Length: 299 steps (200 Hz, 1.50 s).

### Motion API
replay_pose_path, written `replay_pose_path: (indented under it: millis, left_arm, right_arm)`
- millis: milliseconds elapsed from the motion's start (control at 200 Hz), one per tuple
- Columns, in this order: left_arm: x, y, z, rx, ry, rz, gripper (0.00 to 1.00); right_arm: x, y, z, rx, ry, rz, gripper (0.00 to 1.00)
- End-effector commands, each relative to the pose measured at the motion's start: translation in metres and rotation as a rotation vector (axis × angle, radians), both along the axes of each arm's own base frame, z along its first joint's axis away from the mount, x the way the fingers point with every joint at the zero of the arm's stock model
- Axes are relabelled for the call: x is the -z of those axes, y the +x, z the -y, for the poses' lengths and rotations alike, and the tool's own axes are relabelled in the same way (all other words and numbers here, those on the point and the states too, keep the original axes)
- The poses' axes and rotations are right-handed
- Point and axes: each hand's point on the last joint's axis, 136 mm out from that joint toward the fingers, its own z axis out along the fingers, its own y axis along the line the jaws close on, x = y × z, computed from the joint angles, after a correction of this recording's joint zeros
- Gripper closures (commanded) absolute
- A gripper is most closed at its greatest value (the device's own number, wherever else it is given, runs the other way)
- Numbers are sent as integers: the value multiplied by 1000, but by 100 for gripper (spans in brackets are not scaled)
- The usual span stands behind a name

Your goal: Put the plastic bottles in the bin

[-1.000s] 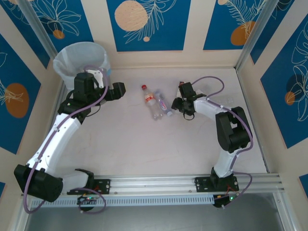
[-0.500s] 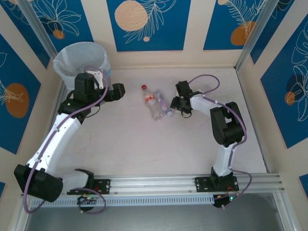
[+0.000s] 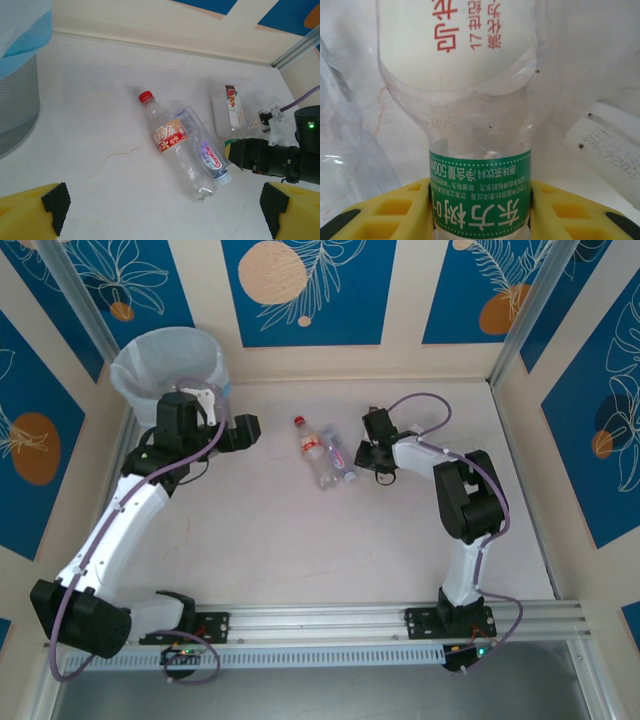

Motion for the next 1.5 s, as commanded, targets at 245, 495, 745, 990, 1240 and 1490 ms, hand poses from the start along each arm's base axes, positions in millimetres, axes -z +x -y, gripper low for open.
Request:
replay_pose_path:
  millis: [245,495,745,990,1240,1490]
  left_arm:
    - [3,1,26,102,-84,-63,1]
    - [-13,-7,62,281,-237,-90,1]
    - [-37,-17,101,469,-438,-102,1]
    - [-42,-22,115,524,-441,-78,1]
    - [-48,-23,119,523,-435,15,1]
    - [-51,-12,108,443,-394,111,1]
  right_arm:
    - [-75,-11,-17,-199,40,322,83]
    - [-129,-41,-43,-446,27,565,100]
    - [-173,-79,-84,-666,18,728,100]
    - [-207,-105,-115,-770,147,789,100]
    - [-222,-123,-137,-855,217,802,100]
    - [-234,-136,-154,-884,321,814,100]
